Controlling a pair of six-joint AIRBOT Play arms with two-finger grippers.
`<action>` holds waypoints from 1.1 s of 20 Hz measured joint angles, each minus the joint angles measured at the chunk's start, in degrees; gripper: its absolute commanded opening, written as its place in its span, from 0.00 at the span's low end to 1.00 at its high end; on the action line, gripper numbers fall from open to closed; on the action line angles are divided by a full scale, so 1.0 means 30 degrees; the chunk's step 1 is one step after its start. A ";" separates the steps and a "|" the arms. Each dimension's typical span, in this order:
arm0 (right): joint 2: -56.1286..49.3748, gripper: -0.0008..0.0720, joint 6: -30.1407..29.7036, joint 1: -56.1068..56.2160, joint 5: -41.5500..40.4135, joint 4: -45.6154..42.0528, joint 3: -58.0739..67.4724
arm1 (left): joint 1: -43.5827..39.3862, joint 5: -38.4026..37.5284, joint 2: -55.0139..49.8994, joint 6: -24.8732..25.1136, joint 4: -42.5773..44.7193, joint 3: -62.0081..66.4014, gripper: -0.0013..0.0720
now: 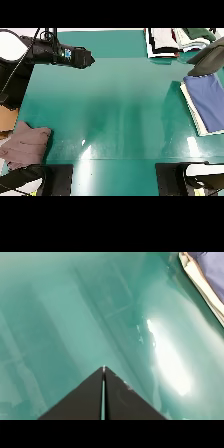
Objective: Fold the shirts.
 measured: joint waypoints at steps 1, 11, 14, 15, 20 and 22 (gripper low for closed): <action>0.0517 0.04 0.0000 -0.0160 0.0087 -0.0262 -0.0539 | 0.0007 -0.0036 0.0000 0.0000 0.0000 0.0000 0.06; 0.7271 0.04 0.0299 -0.3395 0.2506 -0.3942 -1.0826 | 0.0007 -0.0219 0.0000 0.0007 0.0007 0.0000 0.06; 0.9107 0.30 0.0539 -0.4896 0.2885 -0.5289 -1.4579 | 0.0000 -0.0233 0.0000 0.0058 0.0007 0.0000 0.06; 0.9537 0.61 0.0597 -0.5362 0.2958 -0.5705 -1.5620 | 0.0000 -0.0233 0.0000 0.0087 0.0007 0.0000 0.06; 1.0491 0.74 0.0648 -0.7045 0.3191 -0.6368 -1.7784 | 0.0007 -0.0226 0.0000 0.0248 0.0015 0.0000 0.06; 1.0608 0.74 0.0648 -0.6841 0.3228 -0.6186 -1.7056 | 0.0007 -0.0226 0.0000 0.0299 0.0015 0.0000 0.06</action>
